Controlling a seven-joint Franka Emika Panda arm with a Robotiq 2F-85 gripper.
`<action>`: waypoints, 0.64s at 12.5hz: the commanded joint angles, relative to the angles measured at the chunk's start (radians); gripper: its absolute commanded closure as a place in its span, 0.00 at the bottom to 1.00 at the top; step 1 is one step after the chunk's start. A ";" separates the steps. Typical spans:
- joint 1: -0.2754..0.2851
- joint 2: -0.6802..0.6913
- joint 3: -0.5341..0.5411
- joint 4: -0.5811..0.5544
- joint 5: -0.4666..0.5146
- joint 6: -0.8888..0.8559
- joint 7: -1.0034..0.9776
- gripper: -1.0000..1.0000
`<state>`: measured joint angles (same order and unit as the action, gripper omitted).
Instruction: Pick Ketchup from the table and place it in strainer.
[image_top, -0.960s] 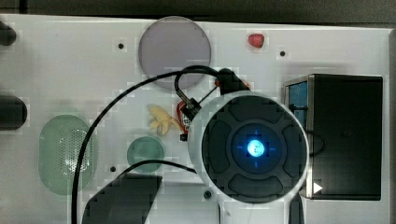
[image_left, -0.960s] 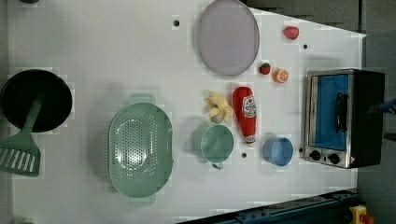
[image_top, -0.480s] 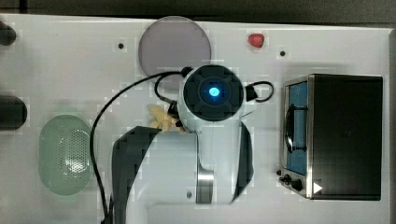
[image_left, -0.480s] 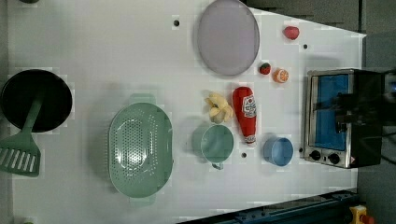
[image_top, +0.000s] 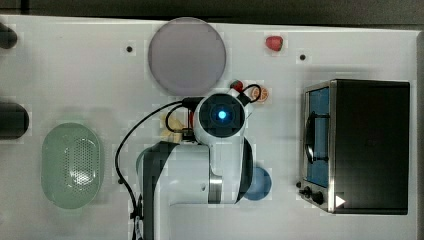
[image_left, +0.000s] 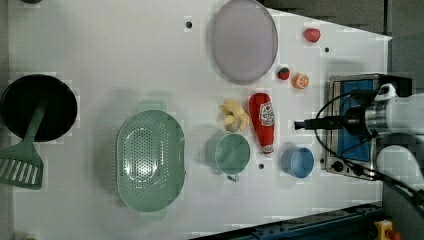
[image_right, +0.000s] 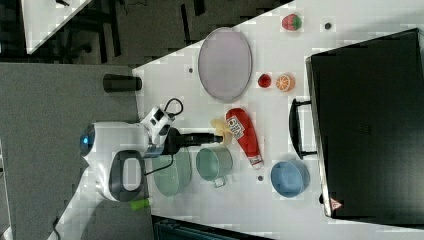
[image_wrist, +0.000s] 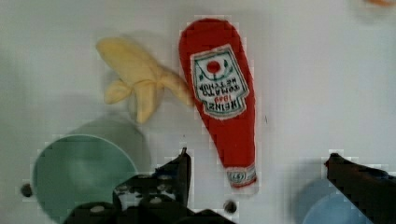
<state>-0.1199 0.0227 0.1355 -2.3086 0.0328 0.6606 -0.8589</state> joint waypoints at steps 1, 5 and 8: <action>-0.006 0.027 0.017 -0.042 -0.005 0.113 -0.171 0.00; -0.005 0.136 0.014 -0.088 -0.042 0.289 -0.170 0.00; -0.005 0.223 0.011 -0.091 -0.042 0.388 -0.158 0.00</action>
<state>-0.1260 0.2688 0.1511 -2.3945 -0.0108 1.0146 -0.9878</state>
